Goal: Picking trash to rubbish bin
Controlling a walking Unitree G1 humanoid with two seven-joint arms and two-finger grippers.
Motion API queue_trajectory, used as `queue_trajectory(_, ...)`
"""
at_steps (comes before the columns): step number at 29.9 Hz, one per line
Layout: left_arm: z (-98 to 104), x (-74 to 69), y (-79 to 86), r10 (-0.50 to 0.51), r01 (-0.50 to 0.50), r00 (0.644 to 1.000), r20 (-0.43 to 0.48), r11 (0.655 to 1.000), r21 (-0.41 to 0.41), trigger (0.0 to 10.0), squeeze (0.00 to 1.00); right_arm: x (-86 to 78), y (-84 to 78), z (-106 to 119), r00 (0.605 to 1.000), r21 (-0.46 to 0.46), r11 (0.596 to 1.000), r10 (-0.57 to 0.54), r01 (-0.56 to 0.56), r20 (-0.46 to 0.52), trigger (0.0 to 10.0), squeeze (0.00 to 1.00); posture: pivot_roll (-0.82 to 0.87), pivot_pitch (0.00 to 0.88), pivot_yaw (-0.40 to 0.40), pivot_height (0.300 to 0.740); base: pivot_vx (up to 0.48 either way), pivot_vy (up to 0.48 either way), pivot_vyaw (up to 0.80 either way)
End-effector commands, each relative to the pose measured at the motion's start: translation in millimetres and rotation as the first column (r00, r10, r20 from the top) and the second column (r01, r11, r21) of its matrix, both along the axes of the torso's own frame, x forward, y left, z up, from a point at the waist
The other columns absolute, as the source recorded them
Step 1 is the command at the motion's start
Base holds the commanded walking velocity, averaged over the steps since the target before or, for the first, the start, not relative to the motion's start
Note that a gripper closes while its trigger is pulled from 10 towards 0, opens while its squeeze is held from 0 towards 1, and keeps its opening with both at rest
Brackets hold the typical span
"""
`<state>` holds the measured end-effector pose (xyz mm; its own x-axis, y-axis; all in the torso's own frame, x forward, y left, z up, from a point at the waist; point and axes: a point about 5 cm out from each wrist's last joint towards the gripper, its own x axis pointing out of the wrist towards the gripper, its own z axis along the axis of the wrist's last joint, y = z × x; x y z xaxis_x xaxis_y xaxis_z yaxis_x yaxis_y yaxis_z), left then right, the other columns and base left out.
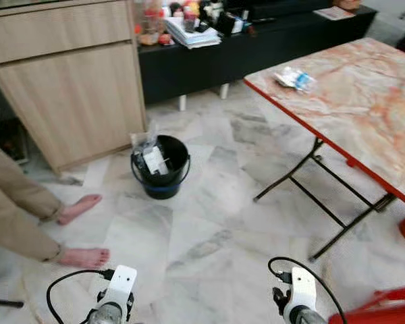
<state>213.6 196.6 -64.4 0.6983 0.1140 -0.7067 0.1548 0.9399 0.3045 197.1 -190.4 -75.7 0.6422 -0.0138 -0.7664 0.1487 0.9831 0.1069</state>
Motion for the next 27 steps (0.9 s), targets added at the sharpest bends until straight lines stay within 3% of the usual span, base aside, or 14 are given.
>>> queue_trajectory(1,-3.0,-4.2,-1.6,-0.016,0.016,1.000,-0.025,1.000,-0.004,10.0,0.00,-4.5,-1.6,-2.3,1.000,-0.006,1.000,-0.003,0.003,-0.017,10.0,0.00,0.09,0.064,-0.084,0.740,0.000,0.000,-0.77)
queue_trajectory(5,-3.0,-4.1,-1.7,-0.013,0.013,1.000,-0.026,1.000,-0.007,10.0,0.00,-4.4,-1.4,-2.3,1.000,-0.006,1.000,-0.004,0.003,-0.017,10.0,0.00,0.09,0.053,-0.082,0.740,0.000,0.000,-0.77)
queue_trajectory(11,-3.2,-4.1,-1.5,-0.012,0.012,0.999,-0.031,1.000,-0.005,10.0,0.00,-3.9,-1.2,-2.0,1.000,-0.008,1.000,-0.003,0.003,-0.016,10.0,0.00,0.09,0.051,-0.081,0.740,0.000,0.342,-0.77)
queue_trajectory(27,-2.2,-2.8,-2.2,-0.033,0.033,0.999,-0.023,0.999,0.001,10.0,0.00,-4.0,-2.5,-1.9,1.000,-0.013,1.000,-0.006,0.006,-0.016,10.0,0.00,0.09,0.044,-0.076,0.740,0.000,0.000,-0.77)
